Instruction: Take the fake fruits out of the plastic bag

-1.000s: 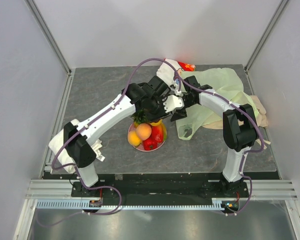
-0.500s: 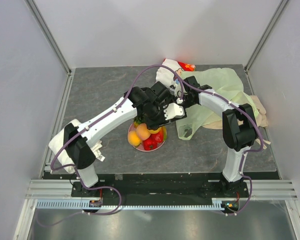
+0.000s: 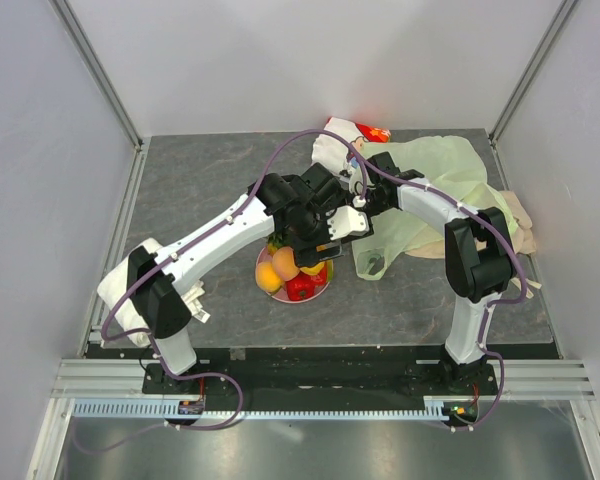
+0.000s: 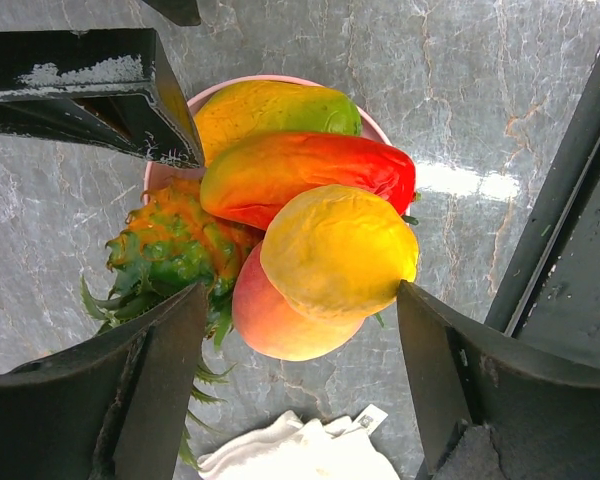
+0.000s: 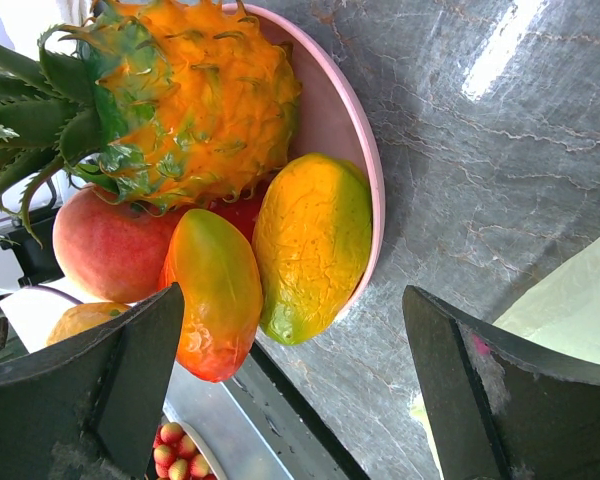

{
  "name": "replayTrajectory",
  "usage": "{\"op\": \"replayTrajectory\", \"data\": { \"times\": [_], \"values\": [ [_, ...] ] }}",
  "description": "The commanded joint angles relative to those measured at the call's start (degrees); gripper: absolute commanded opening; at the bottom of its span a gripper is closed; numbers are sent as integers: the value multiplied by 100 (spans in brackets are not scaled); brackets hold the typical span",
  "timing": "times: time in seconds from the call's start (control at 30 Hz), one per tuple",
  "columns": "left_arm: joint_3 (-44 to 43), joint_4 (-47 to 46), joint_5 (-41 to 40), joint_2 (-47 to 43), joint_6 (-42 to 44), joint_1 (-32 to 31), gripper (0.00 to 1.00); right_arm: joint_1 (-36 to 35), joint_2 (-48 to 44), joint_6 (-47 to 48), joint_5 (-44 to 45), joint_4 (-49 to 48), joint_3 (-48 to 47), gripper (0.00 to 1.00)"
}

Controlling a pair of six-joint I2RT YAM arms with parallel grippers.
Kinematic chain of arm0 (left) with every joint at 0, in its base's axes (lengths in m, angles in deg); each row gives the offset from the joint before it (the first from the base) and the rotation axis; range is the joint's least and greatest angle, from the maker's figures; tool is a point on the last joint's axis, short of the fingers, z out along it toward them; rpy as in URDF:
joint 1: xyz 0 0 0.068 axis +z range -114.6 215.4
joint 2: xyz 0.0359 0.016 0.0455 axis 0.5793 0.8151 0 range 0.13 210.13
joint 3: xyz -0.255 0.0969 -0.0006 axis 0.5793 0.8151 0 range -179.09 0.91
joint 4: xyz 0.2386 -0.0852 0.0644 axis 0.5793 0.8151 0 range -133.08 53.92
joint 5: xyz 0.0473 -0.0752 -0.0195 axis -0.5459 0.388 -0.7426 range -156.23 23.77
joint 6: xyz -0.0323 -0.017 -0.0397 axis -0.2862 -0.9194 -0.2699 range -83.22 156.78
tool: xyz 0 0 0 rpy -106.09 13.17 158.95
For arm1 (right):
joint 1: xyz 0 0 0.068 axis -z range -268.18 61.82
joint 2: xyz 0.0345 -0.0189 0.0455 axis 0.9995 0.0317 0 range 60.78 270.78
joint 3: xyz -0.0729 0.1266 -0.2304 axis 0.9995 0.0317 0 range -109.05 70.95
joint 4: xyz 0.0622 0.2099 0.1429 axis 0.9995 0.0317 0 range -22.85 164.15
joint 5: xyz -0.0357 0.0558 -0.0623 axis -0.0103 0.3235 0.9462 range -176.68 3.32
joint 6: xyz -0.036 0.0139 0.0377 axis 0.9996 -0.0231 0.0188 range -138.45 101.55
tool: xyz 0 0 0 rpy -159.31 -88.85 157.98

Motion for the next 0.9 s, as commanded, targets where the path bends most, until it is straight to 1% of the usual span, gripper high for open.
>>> {"op": "replayTrajectory", "data": {
  "times": [0.0,0.1,0.27,0.4,0.43,0.67,0.87],
  "values": [
    [-168,-63,-116,-5,89,-14,83,-34,55,-75,-103,-131,-187,98],
    [-212,-19,15,-31,211,-14,82,-25,73,-75,-103,-131,-196,98],
    [-37,43,209,-22,352,-14,81,-16,108,-93,-103,-131,-223,98],
    [-107,87,288,56,396,-14,70,-25,117,-93,-77,-122,-240,98],
    [-159,95,280,65,379,-14,69,-25,117,-101,-77,-131,-240,98],
    [-256,78,-133,65,388,38,69,-25,117,-102,-77,-131,-249,98],
    [-406,16,-248,188,353,170,69,-25,161,-93,-50,-131,-310,98]
  ]
}}
